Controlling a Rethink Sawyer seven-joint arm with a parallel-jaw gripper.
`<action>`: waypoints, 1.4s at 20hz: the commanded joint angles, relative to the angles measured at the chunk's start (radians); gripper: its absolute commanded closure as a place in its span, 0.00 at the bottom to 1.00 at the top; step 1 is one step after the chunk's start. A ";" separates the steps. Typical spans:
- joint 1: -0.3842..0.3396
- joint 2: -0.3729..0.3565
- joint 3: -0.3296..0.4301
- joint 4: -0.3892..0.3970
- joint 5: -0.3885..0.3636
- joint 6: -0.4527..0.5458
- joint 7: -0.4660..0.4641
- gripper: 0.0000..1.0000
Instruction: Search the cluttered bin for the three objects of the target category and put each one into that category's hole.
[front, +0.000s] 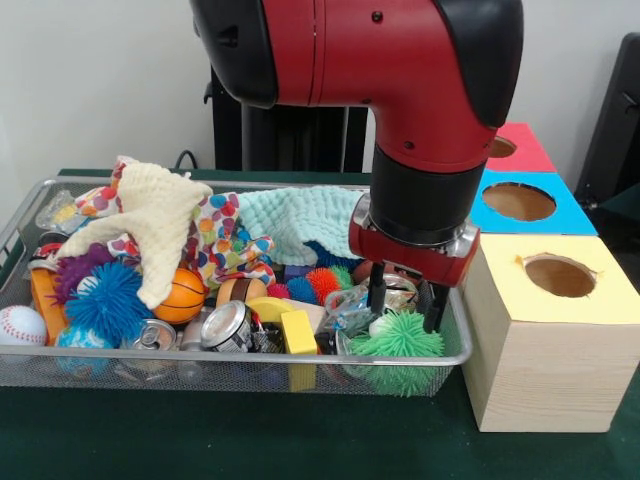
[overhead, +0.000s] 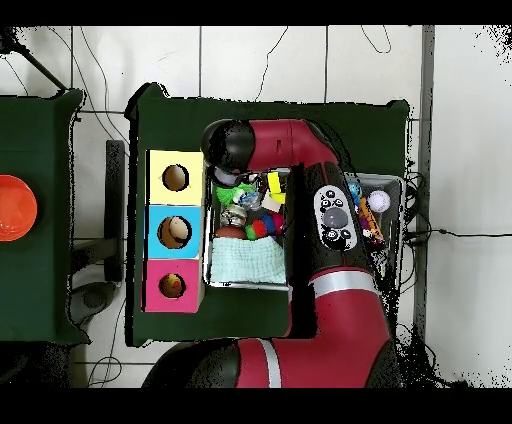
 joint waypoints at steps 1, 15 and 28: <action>-0.006 0.040 0.026 0.080 -0.044 0.007 -0.140 0.00; 0.007 0.108 0.008 0.013 -0.083 -0.025 -0.134 0.00; 0.021 0.123 -0.016 -0.001 -0.100 -0.027 -0.130 0.00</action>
